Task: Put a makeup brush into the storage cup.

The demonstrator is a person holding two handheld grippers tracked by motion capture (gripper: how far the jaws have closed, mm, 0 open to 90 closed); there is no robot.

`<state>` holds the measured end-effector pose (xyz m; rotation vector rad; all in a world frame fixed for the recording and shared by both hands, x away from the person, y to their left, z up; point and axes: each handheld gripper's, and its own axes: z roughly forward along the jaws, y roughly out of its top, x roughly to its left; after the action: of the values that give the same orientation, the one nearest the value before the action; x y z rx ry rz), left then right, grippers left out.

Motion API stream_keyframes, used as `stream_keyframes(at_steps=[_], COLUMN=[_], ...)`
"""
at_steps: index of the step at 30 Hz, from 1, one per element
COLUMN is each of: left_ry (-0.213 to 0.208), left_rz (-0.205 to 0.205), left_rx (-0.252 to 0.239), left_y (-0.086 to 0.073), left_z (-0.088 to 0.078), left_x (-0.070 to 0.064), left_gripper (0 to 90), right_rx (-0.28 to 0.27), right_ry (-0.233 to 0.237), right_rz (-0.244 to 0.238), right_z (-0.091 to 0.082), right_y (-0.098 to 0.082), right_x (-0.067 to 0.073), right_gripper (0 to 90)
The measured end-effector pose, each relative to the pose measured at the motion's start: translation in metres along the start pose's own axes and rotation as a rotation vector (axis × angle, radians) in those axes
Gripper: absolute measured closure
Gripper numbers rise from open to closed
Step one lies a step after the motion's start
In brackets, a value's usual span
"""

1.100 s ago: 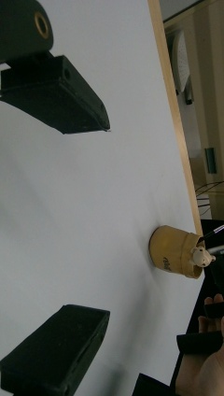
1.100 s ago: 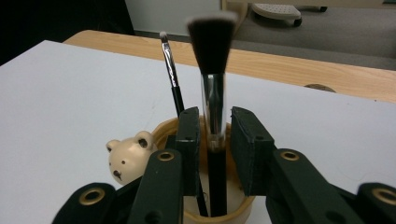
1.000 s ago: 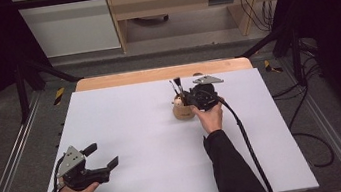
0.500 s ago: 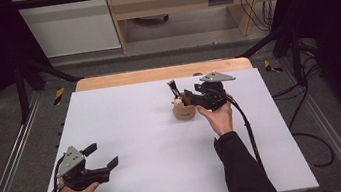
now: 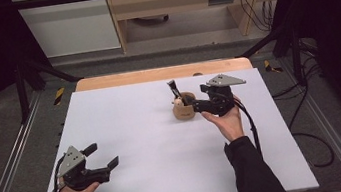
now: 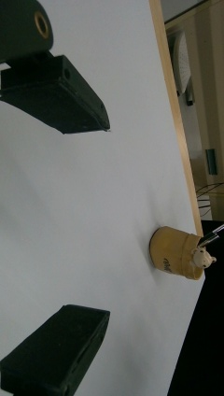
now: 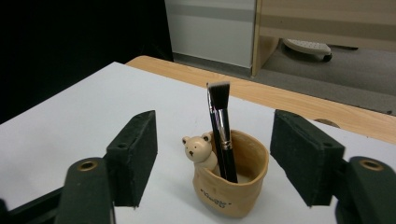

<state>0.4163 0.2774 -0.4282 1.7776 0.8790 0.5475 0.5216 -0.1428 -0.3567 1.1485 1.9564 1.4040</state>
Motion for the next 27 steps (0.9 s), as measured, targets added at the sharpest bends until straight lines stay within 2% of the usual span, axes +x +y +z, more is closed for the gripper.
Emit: stream_keyframes(at_steps=[1, 4, 9, 15, 27], left_ry=[0.0, 0.0, 0.003, 0.004, 0.007], left_rz=[0.001, 0.001, -0.001, -0.004, -0.004], left_rx=[0.001, 0.002, 0.002, 0.002, 0.004], left_y=[0.0, 0.0, 0.0, -0.001, -0.001], left_z=[0.0, 0.0, 0.001, 0.0, 0.001], left_x=[0.0, 0.0, 0.0, 0.0, 0.0], left_gripper=[7.3, 7.3, 7.3, 7.2, 7.1], right_rx=[-0.004, -0.001, -0.009, -0.016, -0.027], right_ry=[0.002, 0.004, 0.028, 0.029, 0.034], right_rz=[-0.004, -0.027, -0.036, -0.065, -0.063], right_z=[-0.004, -0.011, -0.022, -0.036, -0.059], right_y=[-0.001, -0.002, -0.006, -0.013, -0.032], right_x=[0.0, 0.001, 0.002, 0.004, 0.002], right_gripper=[26.9, 24.1, 19.5, 13.4, 8.0])
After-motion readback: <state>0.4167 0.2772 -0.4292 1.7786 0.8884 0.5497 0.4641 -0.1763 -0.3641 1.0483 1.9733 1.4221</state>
